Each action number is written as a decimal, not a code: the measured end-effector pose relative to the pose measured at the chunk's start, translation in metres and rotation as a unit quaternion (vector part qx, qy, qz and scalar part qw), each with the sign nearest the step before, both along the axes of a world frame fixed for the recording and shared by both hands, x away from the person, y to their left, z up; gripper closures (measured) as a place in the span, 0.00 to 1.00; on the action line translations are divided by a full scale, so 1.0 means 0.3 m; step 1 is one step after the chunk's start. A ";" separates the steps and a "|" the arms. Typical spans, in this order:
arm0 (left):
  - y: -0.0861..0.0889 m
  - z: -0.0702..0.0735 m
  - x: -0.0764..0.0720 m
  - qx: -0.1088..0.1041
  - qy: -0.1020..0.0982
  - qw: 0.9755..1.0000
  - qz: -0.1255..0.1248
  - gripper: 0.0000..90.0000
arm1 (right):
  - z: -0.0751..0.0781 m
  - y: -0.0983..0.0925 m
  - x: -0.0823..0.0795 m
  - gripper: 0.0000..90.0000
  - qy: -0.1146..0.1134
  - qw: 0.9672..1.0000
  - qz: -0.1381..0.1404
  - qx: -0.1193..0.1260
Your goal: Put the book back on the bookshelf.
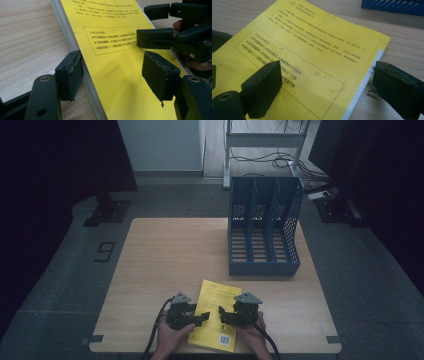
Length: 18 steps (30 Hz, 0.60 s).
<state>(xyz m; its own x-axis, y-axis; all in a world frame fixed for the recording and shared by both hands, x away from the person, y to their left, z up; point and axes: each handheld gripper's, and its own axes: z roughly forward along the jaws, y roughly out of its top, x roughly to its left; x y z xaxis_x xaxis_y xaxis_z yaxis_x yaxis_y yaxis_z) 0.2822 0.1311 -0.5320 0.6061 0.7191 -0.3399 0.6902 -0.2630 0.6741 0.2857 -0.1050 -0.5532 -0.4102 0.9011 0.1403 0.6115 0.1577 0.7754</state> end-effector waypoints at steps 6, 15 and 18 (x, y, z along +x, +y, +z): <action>0.001 0.005 0.000 -0.003 0.001 1.000 0.001 0.37 | 0.000 0.001 0.000 0.09 0.000 1.000 -0.002 0.000; 0.014 0.035 -0.010 -0.053 -0.008 0.999 0.000 0.40 | 0.000 0.001 0.000 0.09 0.000 1.000 -0.002 0.002; 0.017 0.032 -0.008 -0.069 -0.004 0.998 -0.001 0.41 | 0.000 0.000 0.000 0.09 0.001 1.000 -0.003 0.004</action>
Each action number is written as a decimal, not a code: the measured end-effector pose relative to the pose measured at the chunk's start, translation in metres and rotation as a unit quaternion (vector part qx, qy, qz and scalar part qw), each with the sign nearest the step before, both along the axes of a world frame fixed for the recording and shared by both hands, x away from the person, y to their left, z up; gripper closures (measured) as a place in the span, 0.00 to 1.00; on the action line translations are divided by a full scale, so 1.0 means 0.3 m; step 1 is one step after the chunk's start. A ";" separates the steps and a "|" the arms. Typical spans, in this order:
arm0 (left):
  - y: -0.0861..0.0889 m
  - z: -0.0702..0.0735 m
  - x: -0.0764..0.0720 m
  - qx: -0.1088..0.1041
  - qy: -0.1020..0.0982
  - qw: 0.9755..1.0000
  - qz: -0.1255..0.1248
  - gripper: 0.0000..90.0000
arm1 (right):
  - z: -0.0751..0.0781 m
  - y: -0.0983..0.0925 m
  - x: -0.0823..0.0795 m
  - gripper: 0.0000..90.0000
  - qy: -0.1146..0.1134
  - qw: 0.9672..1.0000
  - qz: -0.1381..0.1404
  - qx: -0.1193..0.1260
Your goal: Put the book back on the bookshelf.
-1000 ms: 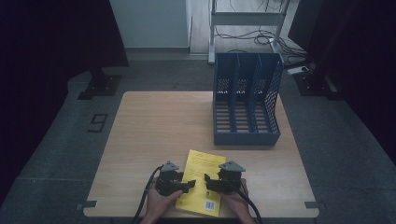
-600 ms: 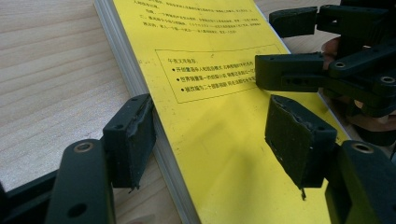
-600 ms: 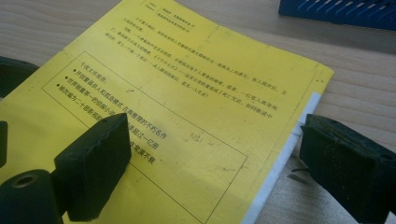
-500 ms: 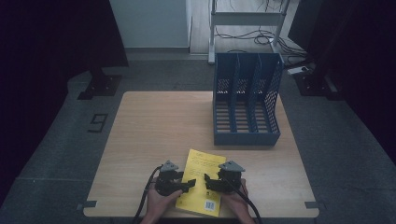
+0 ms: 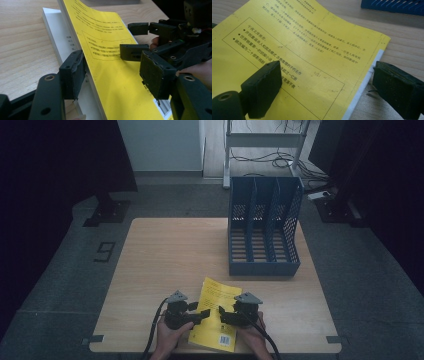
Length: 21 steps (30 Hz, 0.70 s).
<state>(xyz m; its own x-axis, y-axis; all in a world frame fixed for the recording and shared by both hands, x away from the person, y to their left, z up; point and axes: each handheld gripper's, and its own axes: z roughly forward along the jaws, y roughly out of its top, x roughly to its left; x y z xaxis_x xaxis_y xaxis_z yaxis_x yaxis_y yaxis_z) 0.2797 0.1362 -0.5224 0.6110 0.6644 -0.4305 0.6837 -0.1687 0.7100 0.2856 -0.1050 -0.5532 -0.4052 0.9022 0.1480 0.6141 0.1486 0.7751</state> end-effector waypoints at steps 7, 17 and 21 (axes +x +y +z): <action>0.009 -0.014 0.012 -0.003 0.013 1.000 -0.001 0.41 | 0.000 0.000 0.000 0.09 0.000 1.000 0.000 0.000; 0.022 -0.017 0.020 -0.030 0.032 0.999 0.000 0.41 | 0.000 0.000 0.000 0.09 0.000 1.000 0.000 0.000; 0.021 -0.017 0.019 -0.032 0.037 0.999 0.003 0.41 | 0.000 0.000 0.000 0.09 -0.001 1.000 0.000 0.000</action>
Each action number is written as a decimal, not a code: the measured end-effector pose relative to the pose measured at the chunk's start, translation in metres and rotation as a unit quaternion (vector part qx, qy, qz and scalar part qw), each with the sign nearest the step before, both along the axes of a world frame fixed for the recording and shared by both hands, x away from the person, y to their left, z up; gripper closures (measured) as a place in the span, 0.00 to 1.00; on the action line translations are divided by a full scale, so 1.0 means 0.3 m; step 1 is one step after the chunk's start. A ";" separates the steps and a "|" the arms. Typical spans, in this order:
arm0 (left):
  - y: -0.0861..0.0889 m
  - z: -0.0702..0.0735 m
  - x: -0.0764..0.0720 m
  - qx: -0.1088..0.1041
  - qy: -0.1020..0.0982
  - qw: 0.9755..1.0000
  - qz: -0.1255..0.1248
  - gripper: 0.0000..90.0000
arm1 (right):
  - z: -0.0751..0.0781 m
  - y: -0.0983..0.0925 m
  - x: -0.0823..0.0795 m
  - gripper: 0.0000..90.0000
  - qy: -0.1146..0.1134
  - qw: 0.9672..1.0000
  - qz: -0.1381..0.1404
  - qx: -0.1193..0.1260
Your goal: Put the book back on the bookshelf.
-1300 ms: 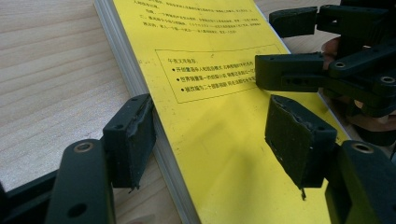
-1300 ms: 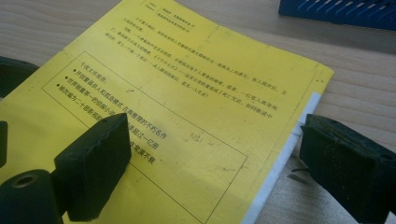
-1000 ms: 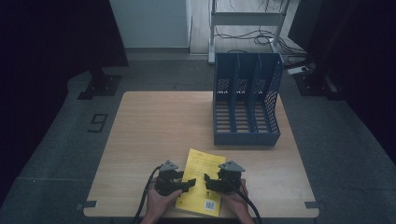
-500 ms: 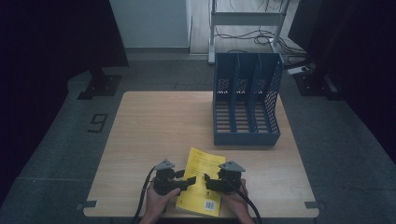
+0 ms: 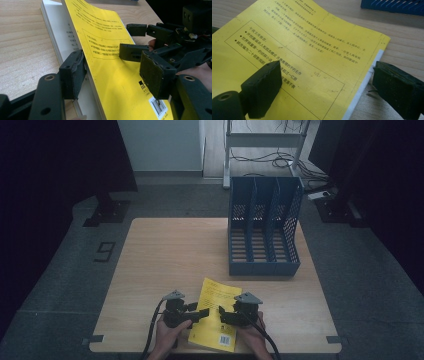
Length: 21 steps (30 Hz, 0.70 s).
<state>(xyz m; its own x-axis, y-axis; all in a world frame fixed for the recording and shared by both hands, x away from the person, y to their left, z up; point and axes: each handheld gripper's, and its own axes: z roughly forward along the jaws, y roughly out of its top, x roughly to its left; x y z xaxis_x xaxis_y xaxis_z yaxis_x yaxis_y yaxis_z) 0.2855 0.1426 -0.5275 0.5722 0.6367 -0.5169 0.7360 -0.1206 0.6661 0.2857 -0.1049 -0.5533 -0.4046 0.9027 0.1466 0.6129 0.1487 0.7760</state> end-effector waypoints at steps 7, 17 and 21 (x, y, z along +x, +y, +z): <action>-0.007 0.001 -0.006 -0.009 0.004 1.000 -0.001 0.41 | 0.000 -0.001 0.000 0.09 0.001 1.000 -0.001 0.003; -0.055 -0.028 -0.010 0.036 0.022 0.999 -0.034 0.41 | 0.000 -0.001 0.000 0.09 0.001 1.000 -0.001 0.003; -0.062 -0.027 -0.012 0.050 0.010 0.998 -0.036 0.41 | 0.000 -0.001 0.000 0.09 0.001 1.000 -0.001 0.004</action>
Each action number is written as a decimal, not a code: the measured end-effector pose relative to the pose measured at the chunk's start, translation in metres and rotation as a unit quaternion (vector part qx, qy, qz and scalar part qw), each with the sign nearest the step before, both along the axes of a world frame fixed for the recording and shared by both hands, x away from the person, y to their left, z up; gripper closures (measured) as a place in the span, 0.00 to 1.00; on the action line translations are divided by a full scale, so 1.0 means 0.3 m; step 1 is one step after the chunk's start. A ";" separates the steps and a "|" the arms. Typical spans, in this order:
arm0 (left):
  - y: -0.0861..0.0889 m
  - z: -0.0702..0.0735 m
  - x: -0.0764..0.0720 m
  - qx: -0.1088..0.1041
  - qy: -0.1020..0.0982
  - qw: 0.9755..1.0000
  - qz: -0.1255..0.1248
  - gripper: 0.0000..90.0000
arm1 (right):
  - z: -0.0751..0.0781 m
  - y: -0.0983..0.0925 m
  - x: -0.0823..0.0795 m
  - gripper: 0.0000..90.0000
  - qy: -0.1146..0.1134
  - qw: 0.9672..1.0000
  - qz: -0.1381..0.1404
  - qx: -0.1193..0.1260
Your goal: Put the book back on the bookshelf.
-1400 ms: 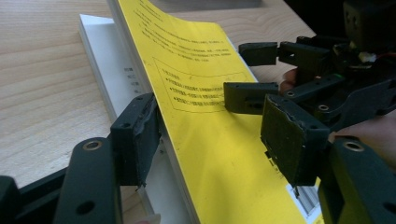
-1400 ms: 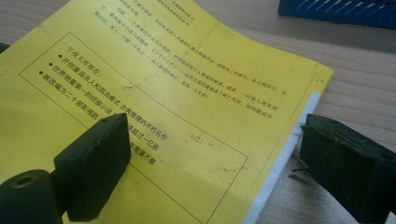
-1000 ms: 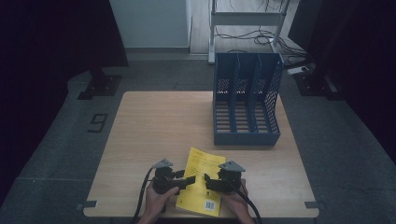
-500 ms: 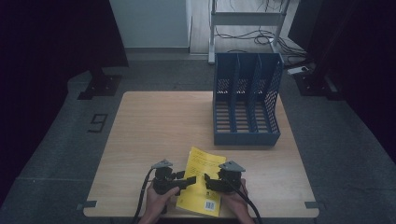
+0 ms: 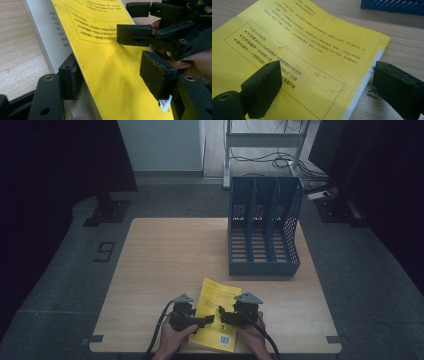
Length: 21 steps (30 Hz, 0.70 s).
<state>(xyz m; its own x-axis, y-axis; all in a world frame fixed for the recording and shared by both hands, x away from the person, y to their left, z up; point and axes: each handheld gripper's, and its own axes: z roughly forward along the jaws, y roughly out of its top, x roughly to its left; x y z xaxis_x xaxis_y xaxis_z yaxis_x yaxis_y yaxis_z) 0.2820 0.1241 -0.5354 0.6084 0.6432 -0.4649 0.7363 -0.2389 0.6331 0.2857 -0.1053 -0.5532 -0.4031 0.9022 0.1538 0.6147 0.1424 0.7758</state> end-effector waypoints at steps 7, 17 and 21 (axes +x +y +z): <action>-0.008 0.001 0.007 0.012 -0.010 1.000 -0.003 0.42 | 0.000 -0.001 0.000 0.09 0.000 1.000 0.001 0.002; -0.023 0.004 0.033 0.022 -0.013 1.000 -0.002 0.43 | 0.000 -0.003 -0.001 0.11 0.000 1.000 -0.002 0.004; -0.033 0.006 0.043 0.030 -0.017 0.999 0.000 0.44 | 0.000 -0.008 -0.001 0.12 -0.002 1.000 0.000 0.004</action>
<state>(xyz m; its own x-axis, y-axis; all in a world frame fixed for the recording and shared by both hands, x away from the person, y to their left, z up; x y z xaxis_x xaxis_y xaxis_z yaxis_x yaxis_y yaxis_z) 0.2949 0.1141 -0.5335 0.6226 0.6699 -0.4045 0.7150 -0.2768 0.6420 0.2854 -0.1076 -0.5532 -0.4035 0.9008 0.1601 0.6122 0.1358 0.7790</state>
